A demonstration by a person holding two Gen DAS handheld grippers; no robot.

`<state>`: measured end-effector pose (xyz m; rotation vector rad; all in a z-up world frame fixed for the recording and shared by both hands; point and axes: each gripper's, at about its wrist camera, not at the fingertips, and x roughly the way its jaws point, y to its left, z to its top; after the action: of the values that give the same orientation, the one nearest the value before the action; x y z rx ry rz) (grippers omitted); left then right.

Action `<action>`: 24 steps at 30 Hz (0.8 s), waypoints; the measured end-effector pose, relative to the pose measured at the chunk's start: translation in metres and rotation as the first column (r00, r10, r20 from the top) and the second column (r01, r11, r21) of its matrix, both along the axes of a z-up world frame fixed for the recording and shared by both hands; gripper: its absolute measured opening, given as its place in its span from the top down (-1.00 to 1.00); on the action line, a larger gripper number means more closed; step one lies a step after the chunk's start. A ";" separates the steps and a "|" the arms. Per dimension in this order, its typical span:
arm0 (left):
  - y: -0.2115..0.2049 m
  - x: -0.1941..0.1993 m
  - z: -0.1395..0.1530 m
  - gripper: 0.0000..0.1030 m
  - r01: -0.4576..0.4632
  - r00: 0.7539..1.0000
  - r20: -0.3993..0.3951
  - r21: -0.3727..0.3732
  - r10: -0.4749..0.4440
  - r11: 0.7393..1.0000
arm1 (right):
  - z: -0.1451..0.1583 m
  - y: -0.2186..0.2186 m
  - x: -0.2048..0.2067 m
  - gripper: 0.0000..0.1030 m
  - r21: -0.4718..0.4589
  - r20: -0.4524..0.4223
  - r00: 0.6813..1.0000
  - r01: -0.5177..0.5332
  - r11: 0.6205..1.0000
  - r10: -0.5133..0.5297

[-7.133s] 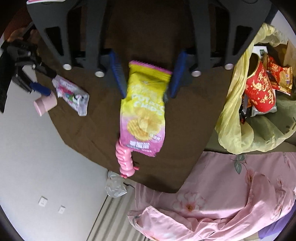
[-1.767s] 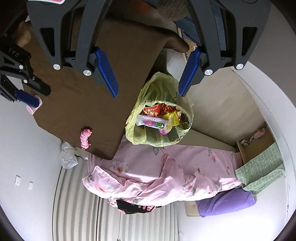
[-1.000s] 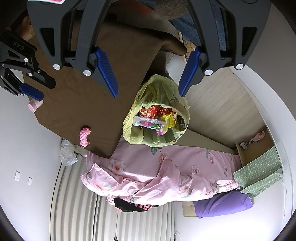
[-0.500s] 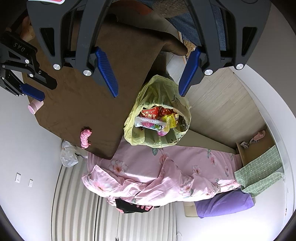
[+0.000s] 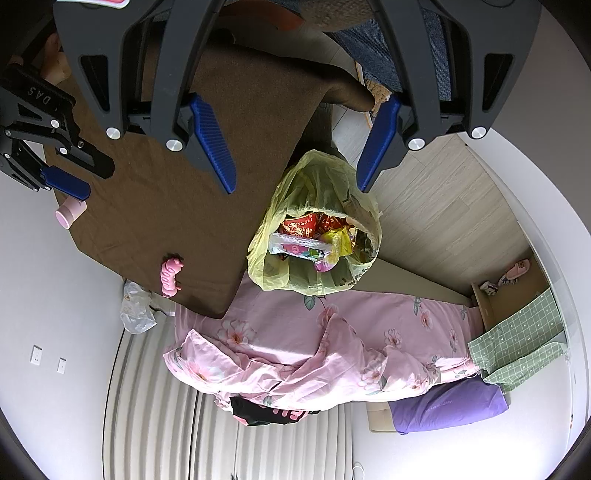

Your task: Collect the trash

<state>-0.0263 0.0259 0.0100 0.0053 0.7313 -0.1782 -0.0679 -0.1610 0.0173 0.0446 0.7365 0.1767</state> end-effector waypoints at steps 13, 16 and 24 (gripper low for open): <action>0.000 0.000 -0.002 -0.25 0.000 1.000 0.000 -0.001 0.000 1.000 | -0.002 -0.002 0.000 -0.04 0.004 -0.002 1.000 0.002 1.000 -0.002; 0.000 0.000 -0.002 -0.25 0.002 1.000 0.000 0.001 -0.002 1.000 | -0.002 -0.002 0.000 -0.04 0.006 -0.003 1.000 0.002 1.000 -0.002; 0.000 0.000 -0.002 -0.25 0.002 1.000 -0.001 0.000 -0.002 1.000 | -0.002 -0.002 0.000 -0.04 0.006 -0.003 1.000 0.002 1.000 -0.002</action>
<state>-0.0262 0.0259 0.0078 0.0063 0.7322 -0.1797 -0.0682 -0.1633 0.0155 0.0512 0.7388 0.1767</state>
